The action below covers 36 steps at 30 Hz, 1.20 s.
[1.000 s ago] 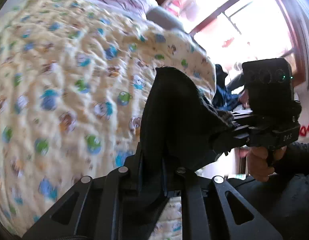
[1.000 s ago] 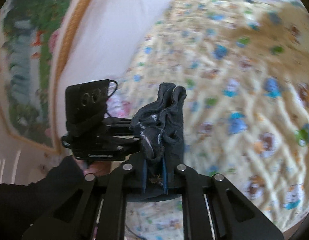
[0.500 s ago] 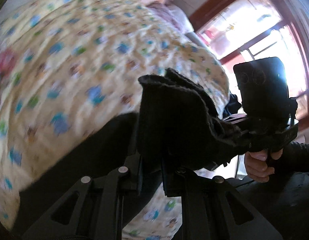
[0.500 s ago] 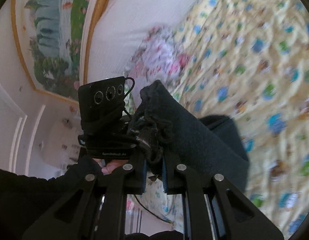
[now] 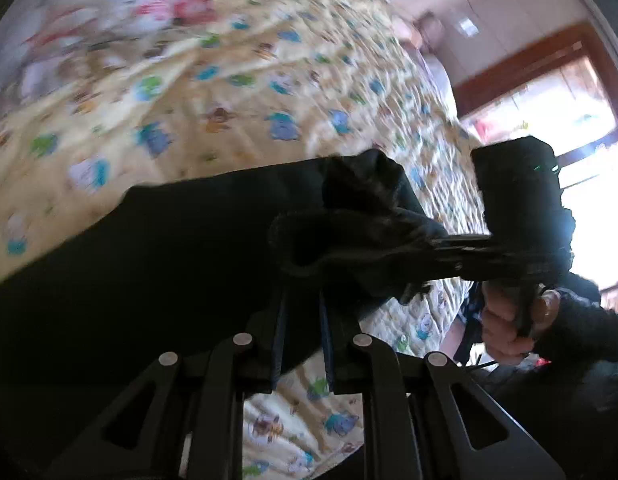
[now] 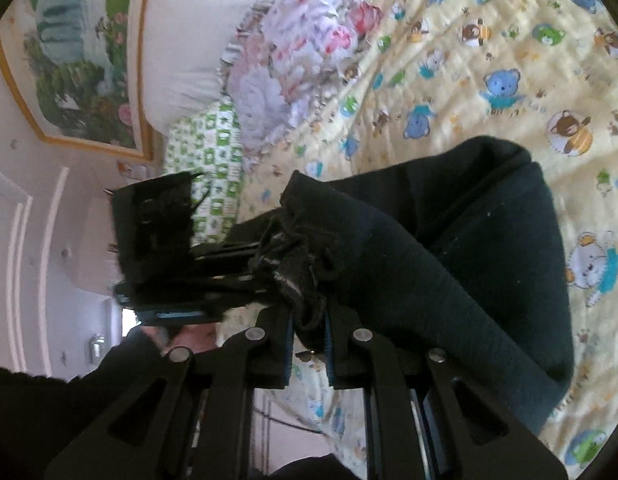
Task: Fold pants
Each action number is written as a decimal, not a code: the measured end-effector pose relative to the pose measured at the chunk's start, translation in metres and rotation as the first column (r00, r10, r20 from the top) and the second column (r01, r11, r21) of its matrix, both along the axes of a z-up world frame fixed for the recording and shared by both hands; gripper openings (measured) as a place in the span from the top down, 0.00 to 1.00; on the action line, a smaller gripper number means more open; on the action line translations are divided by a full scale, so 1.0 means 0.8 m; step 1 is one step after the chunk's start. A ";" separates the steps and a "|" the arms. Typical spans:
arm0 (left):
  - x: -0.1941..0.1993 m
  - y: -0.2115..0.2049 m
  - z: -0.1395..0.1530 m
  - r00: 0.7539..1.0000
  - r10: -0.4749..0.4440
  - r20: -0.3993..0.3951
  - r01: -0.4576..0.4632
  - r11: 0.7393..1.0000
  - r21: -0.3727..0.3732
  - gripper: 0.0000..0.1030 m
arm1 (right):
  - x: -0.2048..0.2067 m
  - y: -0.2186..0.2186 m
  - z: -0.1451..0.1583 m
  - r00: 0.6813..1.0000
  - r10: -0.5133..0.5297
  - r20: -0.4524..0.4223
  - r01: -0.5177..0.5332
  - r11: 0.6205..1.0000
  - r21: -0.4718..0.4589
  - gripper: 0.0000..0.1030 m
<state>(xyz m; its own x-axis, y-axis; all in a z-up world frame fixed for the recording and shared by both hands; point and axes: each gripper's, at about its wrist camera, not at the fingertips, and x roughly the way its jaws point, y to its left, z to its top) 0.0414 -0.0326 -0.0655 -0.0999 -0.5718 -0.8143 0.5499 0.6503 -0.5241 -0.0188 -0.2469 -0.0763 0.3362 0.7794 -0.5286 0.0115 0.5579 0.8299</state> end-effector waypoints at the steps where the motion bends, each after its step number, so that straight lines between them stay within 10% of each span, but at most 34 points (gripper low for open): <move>1: -0.003 0.010 0.003 1.000 0.021 -0.001 -0.021 1.000 -0.006 0.86 | 0.000 0.004 -0.002 1.000 0.012 -0.009 -0.012 1.000 -0.004 0.85; 7: -0.021 0.044 0.017 0.993 0.119 -0.021 -0.120 0.991 -0.054 0.86 | 0.002 0.015 0.012 0.998 0.054 -0.011 -0.054 0.998 0.043 0.41; 27: -0.066 -0.022 0.031 0.948 0.317 -0.034 -0.319 0.946 -0.066 0.40 | 0.033 -0.049 0.059 0.999 0.017 0.048 -0.009 0.988 -0.154 0.41; 32: -0.074 -0.047 0.012 0.948 0.319 0.011 -0.319 0.947 0.025 0.45 | 0.052 -0.019 0.055 0.989 0.139 0.046 -0.127 0.971 -0.204 0.41; 36: -0.077 -0.041 -0.010 0.941 0.339 -0.018 -0.338 0.941 0.037 0.83 | 0.066 0.016 0.038 0.973 0.230 0.026 -0.217 0.945 -0.245 0.41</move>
<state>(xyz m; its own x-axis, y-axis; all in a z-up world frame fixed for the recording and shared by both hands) -0.0201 -0.0653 -0.0739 0.0753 -0.5485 -0.8327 0.2822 0.8127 -0.5098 0.0341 -0.2339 -0.0458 0.2006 0.6909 -0.6945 -0.1767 0.7228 0.6680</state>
